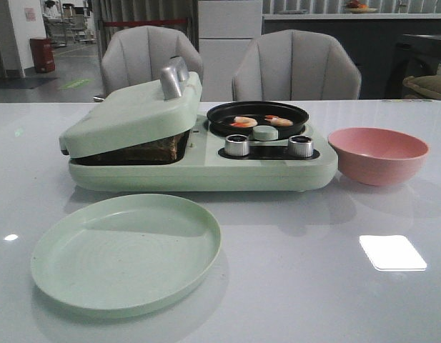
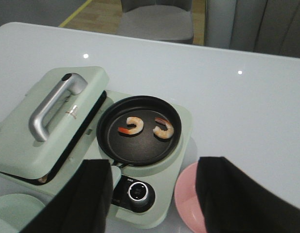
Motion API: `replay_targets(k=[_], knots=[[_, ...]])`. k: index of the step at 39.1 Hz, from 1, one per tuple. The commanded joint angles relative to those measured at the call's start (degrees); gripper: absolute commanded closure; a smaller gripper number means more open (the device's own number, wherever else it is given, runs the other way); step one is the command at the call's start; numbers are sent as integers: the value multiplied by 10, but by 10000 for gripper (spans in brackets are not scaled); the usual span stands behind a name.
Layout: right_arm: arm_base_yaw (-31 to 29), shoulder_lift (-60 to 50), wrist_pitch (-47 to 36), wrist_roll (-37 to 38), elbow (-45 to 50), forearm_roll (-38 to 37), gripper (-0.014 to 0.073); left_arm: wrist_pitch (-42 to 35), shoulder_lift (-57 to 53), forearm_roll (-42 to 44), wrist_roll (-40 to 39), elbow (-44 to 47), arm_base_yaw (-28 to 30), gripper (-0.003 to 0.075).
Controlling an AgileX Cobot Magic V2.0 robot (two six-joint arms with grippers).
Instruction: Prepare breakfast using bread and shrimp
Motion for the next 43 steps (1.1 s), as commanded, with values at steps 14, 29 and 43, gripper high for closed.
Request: replay_targets(k=[14,29,43], knots=[[128,-263,-245,-12,239,-4,104,-36,7,-14,-6,-14,1,606],[139,-531,-247,-12,441,-35,104,-36,7,-14,-6,-14,1,606],[139,-602,-248,-12,549,-71,104,-36,7,-14,-6,-14,1,606]])
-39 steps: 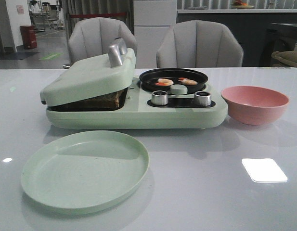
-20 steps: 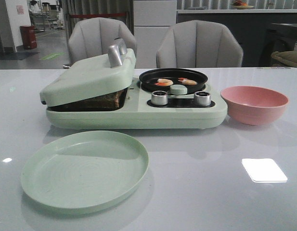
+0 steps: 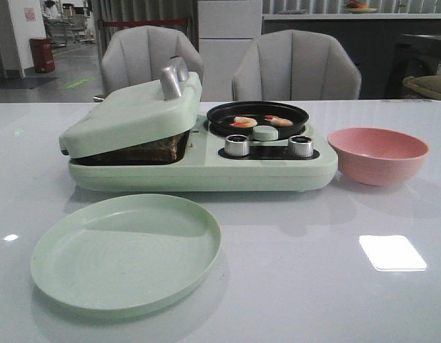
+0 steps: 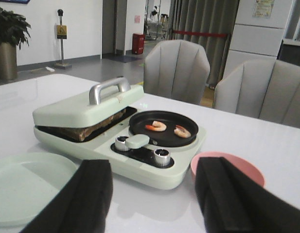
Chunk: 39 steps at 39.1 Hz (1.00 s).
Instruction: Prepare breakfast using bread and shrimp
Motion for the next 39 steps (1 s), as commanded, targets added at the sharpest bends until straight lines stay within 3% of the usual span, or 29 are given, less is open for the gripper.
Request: replay_targets(k=[1,5,10,14,39], knots=[[0,4,-47,-7,-6,-6,106,-36,7,-13,-6,-14,1,606],[-1,5,-57,-7,-6,-6,183,-36,7,-13,-6,-14,1,606],[-1,5,-36,-7,-6,-6,466,-36,7,-13,-6,-14,1,606],[-1,5,-37,-7,-6,-6,430,-36,7,-13,-6,-14,1,606],[-1,5,-37,-7,-6,-6,430,-36,7,-13,-6,-14,1,606]])
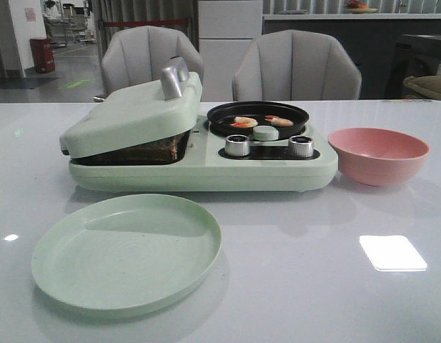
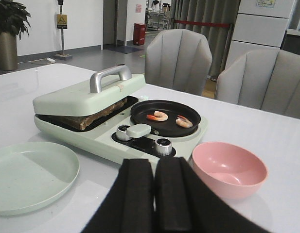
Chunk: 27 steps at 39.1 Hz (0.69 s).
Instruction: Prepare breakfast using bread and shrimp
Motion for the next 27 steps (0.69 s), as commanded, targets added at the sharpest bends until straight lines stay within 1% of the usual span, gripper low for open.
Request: replay_targets(k=[1,5,9,11,13,16,18,19,21,27], knots=[[-1,5,-40,-7,-15,-5,430,-36,7,-4,-3,-14,1,607],[-1,5,-40,-7,-15,-5,430,-36,7,32,-3,-12,1,606],[-1,5,-40,-7,-15,-5,430,-57,7,43,-4,-11,1,606],[-1,5,-40,-7,-15,-5,430,-82,7,45,-15,-1,7,606],[-1,5,-40,-7,-15,-5,430,-112,7,63,-50,13,17,606],[-1,5,-40,-7,-15,-5,430,-160,7,143,-170,40,39,606],[-1,5,-40,-7,-15,-5,430,-188,7,204,-240,61,50,606],[-1,5,-40,-7,-15,-5,430,-196,7,221,-269,71,55,606],[-1,5,-40,-7,-15,-5,430,-211,7,245,-290,87,60,606],[-1,5,-40,-7,-15,-5,430,-263,6,248,-291,144,70,606]])
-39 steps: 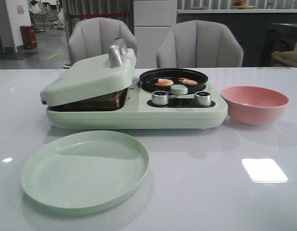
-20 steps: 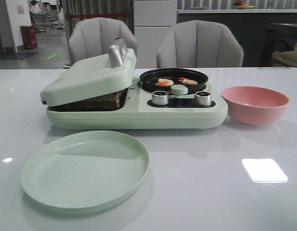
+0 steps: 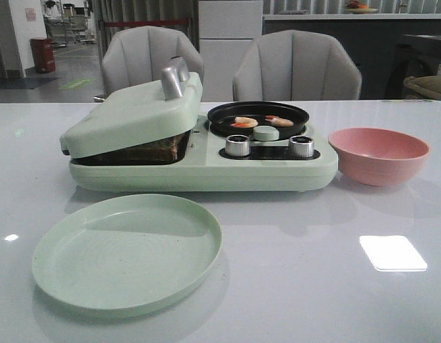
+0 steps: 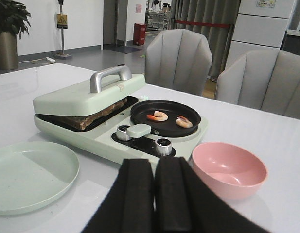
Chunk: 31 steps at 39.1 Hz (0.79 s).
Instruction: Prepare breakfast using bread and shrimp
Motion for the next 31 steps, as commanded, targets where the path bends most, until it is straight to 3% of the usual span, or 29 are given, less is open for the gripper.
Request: replay_targets(k=[1,6,17,31], knots=[[-1,5,-40,-5,-15,-5,430,-87,6,8,-21,21,6,606],[-1,5,-40,-5,-15,-5,430,-159,-4,7,-57,69,19,606],[-1,5,-40,-5,-15,-5,430,-143,-44,12,-66,67,55,606],[-1,5,-40,-5,-15,-5,430,-147,-60,7,-81,67,57,606]])
